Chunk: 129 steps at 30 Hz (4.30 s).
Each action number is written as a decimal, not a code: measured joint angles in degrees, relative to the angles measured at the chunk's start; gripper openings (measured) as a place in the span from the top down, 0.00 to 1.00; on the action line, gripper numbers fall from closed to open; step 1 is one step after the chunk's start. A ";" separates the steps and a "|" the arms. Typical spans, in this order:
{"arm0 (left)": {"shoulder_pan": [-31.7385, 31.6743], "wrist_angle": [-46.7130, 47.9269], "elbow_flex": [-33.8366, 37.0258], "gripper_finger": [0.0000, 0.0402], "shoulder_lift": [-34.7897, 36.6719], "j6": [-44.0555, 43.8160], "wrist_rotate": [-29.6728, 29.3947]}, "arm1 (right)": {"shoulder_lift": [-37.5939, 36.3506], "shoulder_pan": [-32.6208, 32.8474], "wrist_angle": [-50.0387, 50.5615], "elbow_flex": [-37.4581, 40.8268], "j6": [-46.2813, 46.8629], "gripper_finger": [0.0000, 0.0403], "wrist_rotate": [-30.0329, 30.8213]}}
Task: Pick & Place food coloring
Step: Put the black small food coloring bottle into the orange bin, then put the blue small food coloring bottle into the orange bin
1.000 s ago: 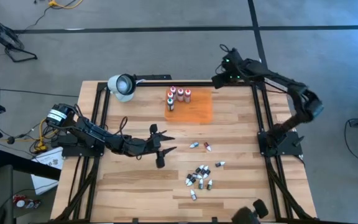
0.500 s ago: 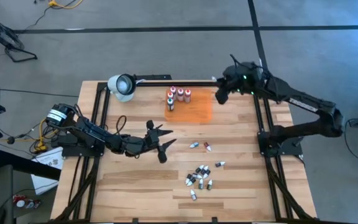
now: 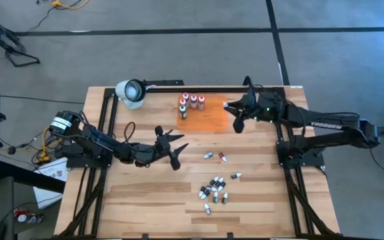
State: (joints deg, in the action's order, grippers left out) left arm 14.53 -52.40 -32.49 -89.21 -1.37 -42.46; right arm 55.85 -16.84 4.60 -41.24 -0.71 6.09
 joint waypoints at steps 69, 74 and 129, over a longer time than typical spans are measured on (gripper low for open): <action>-7.62 22.32 -8.58 0.60 -0.02 0.64 24.71 | 0.44 3.77 -0.90 5.70 2.15 0.45 4.86; -9.31 22.15 -9.05 0.61 -1.04 1.67 27.93 | -4.09 10.72 3.56 6.47 2.21 0.46 12.23; -11.75 39.91 -34.25 0.60 -30.91 -3.84 35.61 | -7.54 26.73 8.63 8.86 3.69 0.48 29.99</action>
State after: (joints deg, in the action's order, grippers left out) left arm 2.79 -12.49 -66.74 -120.11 -5.21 -6.85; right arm 48.31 9.89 13.23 -32.38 2.98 36.07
